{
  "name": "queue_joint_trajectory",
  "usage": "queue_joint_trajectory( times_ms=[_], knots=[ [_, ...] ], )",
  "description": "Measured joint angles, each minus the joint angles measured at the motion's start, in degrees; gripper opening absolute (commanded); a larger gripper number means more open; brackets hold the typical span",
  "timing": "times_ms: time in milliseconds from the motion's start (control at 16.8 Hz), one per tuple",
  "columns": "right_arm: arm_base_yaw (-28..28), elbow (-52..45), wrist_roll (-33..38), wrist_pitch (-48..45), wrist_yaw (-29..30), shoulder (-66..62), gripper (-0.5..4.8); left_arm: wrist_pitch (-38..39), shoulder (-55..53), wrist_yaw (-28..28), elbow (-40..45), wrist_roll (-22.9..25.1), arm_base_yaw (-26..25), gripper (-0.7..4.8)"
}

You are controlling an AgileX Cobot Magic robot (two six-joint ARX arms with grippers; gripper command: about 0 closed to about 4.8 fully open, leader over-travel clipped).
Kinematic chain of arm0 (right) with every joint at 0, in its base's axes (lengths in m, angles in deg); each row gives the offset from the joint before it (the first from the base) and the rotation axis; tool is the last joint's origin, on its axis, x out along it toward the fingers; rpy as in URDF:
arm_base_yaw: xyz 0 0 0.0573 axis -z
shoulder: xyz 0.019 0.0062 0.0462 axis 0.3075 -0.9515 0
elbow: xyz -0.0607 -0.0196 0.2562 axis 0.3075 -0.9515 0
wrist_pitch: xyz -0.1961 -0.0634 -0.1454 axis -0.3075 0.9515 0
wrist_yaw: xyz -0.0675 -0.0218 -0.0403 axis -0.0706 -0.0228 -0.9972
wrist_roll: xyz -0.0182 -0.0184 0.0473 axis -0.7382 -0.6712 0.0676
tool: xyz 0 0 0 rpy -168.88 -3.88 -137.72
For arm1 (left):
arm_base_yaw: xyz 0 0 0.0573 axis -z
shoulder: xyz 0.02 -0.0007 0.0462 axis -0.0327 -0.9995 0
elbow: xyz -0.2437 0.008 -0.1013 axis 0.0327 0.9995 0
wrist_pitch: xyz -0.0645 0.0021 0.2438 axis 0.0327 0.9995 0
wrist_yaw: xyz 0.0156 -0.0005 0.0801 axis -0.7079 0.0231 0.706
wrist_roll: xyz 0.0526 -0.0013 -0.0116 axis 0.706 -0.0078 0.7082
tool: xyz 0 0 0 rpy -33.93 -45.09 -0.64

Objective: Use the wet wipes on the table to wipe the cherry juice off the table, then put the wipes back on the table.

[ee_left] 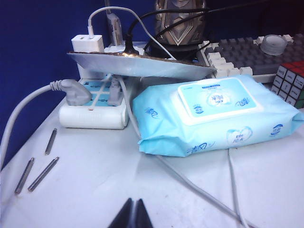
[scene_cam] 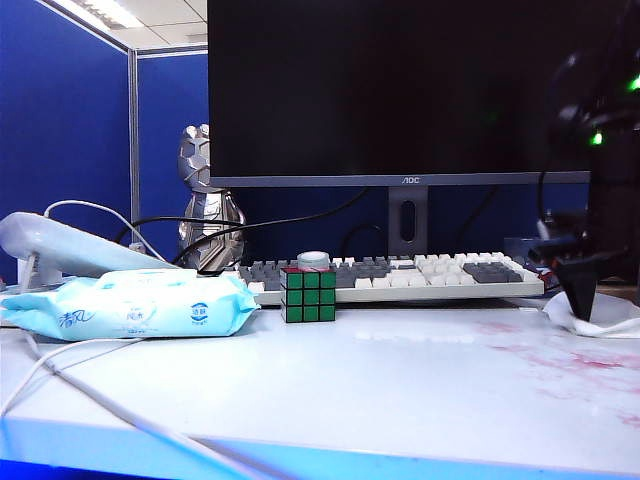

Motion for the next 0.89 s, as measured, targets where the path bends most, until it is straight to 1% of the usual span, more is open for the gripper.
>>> queue_joint_trajectory(
  times_ms=[119, 178, 238, 357, 416, 476, 595, 654, 714, 833, 892],
  knots=[
    [-0.1, 0.2, 0.1, -1.0, -0.4, -0.5, 2.14, 0.0, 0.0, 0.0, 0.0, 0.0, 0.0, 0.23],
    [-0.1, 0.2, 0.3, -1.1, -0.8, -0.5, 1.27, 0.0, 0.0, 0.0, 0.0, 0.0, 0.0, 0.23],
    [-0.1, 0.2, 0.4, -1.6, -1.4, -0.7, -0.01, 0.0, 0.0, 0.0, 0.0, 0.0, 0.0, 0.23],
    [-0.1, 0.3, -0.2, -0.9, -1.9, -0.9, -0.01, 0.0, 0.0, 0.0, 0.0, 0.0, 0.0, 0.23],
    [-0.4, 0.3, -0.9, -0.2, -0.9, -0.9, -0.01, 0.0, 0.0, 0.0, 0.0, 0.0, 0.0, 0.23],
    [-0.4, 0.5, -2.1, 0.6, 1.3, -0.8, -0.01, 0.0, 0.0, 0.0, 0.0, 0.0, 0.0, 0.23],
    [-1.3, 0.7, -4.5, 2.8, 9.0, -0.5, -0.01, 0.0, 0.0, 0.0, 0.0, 0.0, 0.0, 0.23],
    [-3.0, 0.8, -5.7, 4.2, 12.2, -0.4, -0.01, 0.0, 0.0, 0.0, 0.0, 0.0, 0.0, 0.23],
    [-4.4, 0.8, -6.9, 5.0, 14.2, -0.4, -0.01, 0.0, 0.0, 0.0, 0.0, 0.0, 0.0, 0.23],
    [-8.0, 0.9, -9.5, 6.5, 16.6, -0.4, -0.01, 0.0, 0.0, 0.0, 0.0, 0.0, 0.0, 0.23],
    [-10.7, 0.9, -10.6, 7.4, 17.7, -0.4, -0.01, 0.0, 0.0, 0.0, 0.0, 0.0, 0.0, 0.23]
  ],
)
